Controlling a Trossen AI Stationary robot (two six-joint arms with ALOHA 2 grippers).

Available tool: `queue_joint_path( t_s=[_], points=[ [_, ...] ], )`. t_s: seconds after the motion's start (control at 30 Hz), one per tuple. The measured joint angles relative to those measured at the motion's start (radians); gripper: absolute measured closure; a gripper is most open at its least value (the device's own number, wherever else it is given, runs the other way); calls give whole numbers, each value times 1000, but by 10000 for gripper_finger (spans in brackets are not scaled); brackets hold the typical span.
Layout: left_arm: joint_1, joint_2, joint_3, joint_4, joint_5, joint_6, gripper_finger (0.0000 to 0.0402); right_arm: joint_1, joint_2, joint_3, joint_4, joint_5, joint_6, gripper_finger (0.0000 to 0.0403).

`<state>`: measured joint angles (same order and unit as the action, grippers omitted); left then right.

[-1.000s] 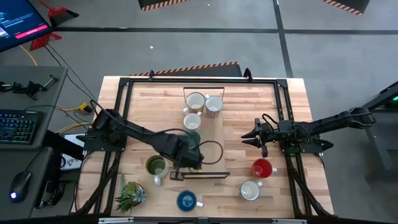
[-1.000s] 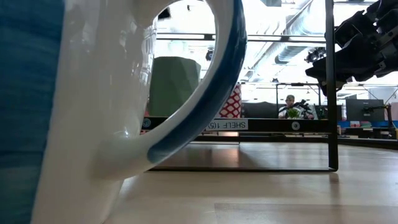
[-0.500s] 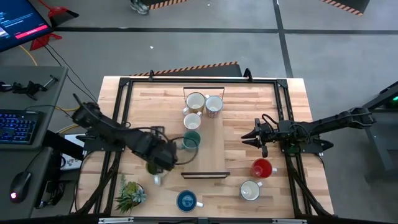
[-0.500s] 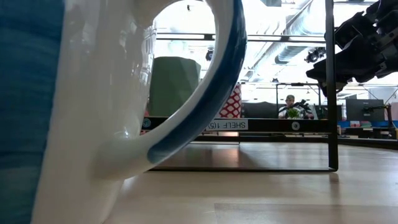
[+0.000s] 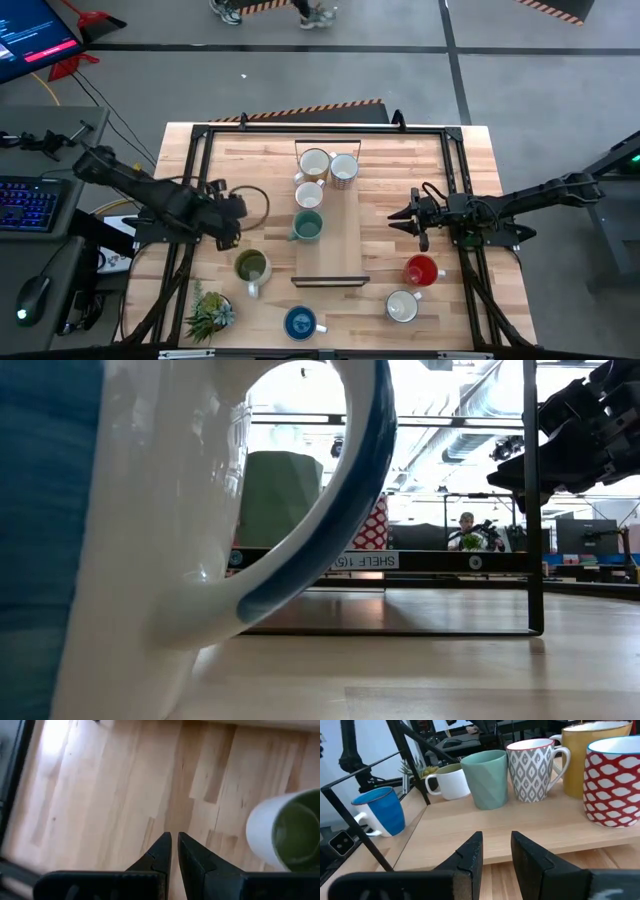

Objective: Place coffee mugs
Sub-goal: Put the orange mug on the shelf

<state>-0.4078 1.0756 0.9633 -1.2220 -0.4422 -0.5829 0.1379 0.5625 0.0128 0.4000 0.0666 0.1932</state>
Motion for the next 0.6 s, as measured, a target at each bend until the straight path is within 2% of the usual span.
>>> queue_joint_path(
  t_s=[0.17, 0.33, 0.5, 0.6],
  points=[
    [45, -162, -187, 185, 3, 38, 378, 0, 0, 0, 2, 11, -15, 320],
    [105, -288, -348, 316, 7, 77, 378, 0, 0, 0, 20, 75, -49, 320],
    [183, -375, -457, 523, 89, 155, 378, 0, -1, 0, 31, 118, -85, 320],
    [236, -400, -529, 731, 144, 240, 378, 0, -1, 0, 34, 168, -90, 320]
  ],
)
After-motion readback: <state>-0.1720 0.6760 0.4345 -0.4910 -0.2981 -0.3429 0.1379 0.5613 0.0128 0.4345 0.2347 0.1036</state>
